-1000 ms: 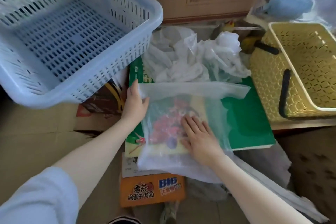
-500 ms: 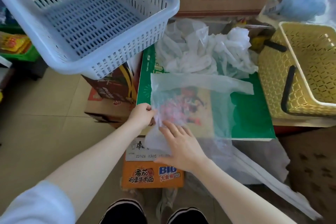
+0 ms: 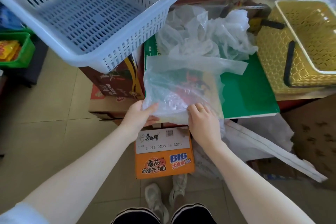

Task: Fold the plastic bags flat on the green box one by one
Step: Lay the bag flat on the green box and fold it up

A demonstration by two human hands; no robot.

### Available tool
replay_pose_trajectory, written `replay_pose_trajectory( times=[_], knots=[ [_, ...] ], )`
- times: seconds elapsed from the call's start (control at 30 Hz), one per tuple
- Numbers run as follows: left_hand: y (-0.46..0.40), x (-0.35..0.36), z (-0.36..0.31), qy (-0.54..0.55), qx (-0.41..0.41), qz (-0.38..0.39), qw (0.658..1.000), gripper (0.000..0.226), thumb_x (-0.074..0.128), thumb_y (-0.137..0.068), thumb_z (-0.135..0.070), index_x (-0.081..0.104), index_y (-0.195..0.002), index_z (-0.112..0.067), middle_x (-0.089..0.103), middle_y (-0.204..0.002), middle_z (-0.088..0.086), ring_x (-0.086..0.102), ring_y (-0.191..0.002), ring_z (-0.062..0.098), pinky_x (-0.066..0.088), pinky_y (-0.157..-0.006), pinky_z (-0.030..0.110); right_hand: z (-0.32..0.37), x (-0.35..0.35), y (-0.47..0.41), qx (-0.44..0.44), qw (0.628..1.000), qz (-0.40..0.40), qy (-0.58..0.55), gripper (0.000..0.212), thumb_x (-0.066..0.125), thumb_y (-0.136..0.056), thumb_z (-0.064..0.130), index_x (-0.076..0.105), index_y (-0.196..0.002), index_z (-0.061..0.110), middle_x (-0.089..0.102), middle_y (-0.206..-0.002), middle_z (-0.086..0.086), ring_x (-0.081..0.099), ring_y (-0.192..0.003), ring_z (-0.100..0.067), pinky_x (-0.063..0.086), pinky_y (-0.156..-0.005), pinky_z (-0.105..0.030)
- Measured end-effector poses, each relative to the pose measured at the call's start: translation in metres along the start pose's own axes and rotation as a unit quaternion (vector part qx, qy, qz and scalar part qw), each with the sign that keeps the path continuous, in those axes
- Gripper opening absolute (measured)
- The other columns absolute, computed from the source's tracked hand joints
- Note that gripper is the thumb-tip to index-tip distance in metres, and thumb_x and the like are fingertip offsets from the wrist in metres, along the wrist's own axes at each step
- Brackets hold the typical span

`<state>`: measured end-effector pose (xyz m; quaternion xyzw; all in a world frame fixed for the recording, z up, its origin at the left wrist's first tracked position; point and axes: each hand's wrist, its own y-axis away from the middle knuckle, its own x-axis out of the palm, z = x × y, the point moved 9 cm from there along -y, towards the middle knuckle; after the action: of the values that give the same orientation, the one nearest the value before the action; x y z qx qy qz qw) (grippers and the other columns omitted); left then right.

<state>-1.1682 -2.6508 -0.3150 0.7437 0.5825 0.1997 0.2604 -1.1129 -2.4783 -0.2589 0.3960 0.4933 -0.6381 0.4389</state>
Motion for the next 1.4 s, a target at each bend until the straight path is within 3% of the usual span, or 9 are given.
replay_pose_trajectory(
  times=[0.17,0.37,0.6,0.67,0.73,0.9,1.13,1.27,1.4],
  knots=[
    [-0.001,-0.012,-0.001,0.072,0.012,-0.053,0.996,0.022,0.052,-0.094,-0.016,0.054,-0.115,-0.008,0.066,-0.104,0.011,0.07,-0.069,0.016,0.056,-0.061,0.023,0.013,0.001,0.012,-0.059,0.994,0.048,0.077,0.043,0.077,-0.067,0.044,0.064,-0.096,0.014,0.066,-0.086,-0.001,0.063,-0.081,-0.024,0.05,-0.072,-0.031],
    [0.004,-0.034,-0.015,-0.049,0.105,-0.128,0.985,0.025,0.052,-0.093,-0.014,0.042,-0.116,-0.02,0.059,-0.103,0.003,0.064,-0.054,0.014,0.051,-0.052,0.022,-0.031,-0.015,0.015,0.072,0.997,0.009,0.008,0.032,0.071,-0.053,-0.01,0.062,-0.078,0.008,0.063,-0.077,-0.01,0.058,-0.07,-0.032,0.04,-0.061,-0.033],
    [-0.009,-0.053,-0.006,-0.087,0.09,-0.154,0.98,0.03,0.042,-0.096,-0.013,0.043,-0.124,-0.024,0.058,-0.115,0.011,0.059,-0.068,0.019,0.05,-0.059,0.027,-0.099,-0.042,0.022,0.304,0.922,-0.074,-0.227,0.015,0.048,-0.091,0.003,0.057,-0.102,-0.001,0.055,-0.101,-0.014,0.048,-0.09,-0.022,0.032,-0.074,-0.022],
    [-0.001,-0.05,-0.02,-0.265,0.151,-0.184,0.934,0.039,0.044,-0.095,-0.014,0.038,-0.133,-0.02,0.05,-0.128,0.013,0.056,-0.101,0.028,0.048,-0.081,0.037,-0.104,-0.038,0.028,0.34,0.893,-0.064,-0.286,0.01,0.047,-0.093,0.007,0.053,-0.101,0.004,0.053,-0.099,-0.008,0.05,-0.091,-0.023,0.038,-0.078,-0.025],
    [0.02,-0.021,-0.046,-0.421,0.322,-0.186,0.828,0.043,0.051,-0.092,-0.019,0.041,-0.133,-0.009,0.045,-0.132,0.015,0.042,-0.12,0.032,0.037,-0.097,0.043,-0.098,-0.032,0.03,0.337,0.887,-0.03,-0.315,0.005,0.046,-0.094,0.01,0.048,-0.099,0.011,0.053,-0.094,-0.002,0.052,-0.087,-0.02,0.042,-0.078,-0.031],
    [0.029,0.065,-0.039,-0.513,0.448,0.007,0.732,0.045,0.063,-0.086,-0.025,0.051,-0.124,-0.004,0.054,-0.125,0.014,0.049,-0.117,0.031,0.038,-0.096,0.038,-0.093,-0.026,0.03,0.326,0.877,0.005,-0.352,0.015,0.052,-0.089,0.007,0.051,-0.098,0.019,0.053,-0.088,0.014,0.055,-0.082,-0.015,0.044,-0.074,-0.033],
    [0.005,0.049,-0.032,-0.532,0.448,-0.041,0.717,0.02,0.061,-0.075,0.011,0.061,-0.087,-0.006,0.062,-0.085,0.01,0.059,-0.073,0.029,0.029,-0.05,0.024,-0.129,-0.048,0.034,0.196,0.969,0.084,-0.128,0.047,0.04,-0.073,-0.022,0.06,-0.107,0.004,0.052,-0.107,-0.007,0.05,-0.099,-0.024,0.039,-0.08,-0.03],
    [0.005,0.049,-0.039,-0.541,0.456,-0.051,0.705,0.018,0.067,-0.071,0.007,0.059,-0.081,-0.006,0.059,-0.08,0.009,0.057,-0.063,0.029,0.032,-0.044,0.025,-0.172,-0.052,0.048,0.282,0.951,0.122,0.024,0.046,0.043,-0.079,-0.014,0.05,-0.121,0.005,0.05,-0.121,-0.019,0.042,-0.112,-0.036,0.038,-0.088,-0.041],
    [0.002,0.054,-0.036,-0.515,0.433,-0.05,0.738,0.014,0.064,-0.077,0.002,0.056,-0.085,-0.007,0.056,-0.086,0.008,0.052,-0.065,0.027,0.039,-0.046,0.031,-0.097,-0.041,0.035,0.047,0.985,0.122,0.113,0.061,0.066,-0.07,0.01,0.05,-0.129,0.009,0.051,-0.133,-0.014,0.043,-0.125,-0.034,0.029,-0.108,-0.046]
  ],
)
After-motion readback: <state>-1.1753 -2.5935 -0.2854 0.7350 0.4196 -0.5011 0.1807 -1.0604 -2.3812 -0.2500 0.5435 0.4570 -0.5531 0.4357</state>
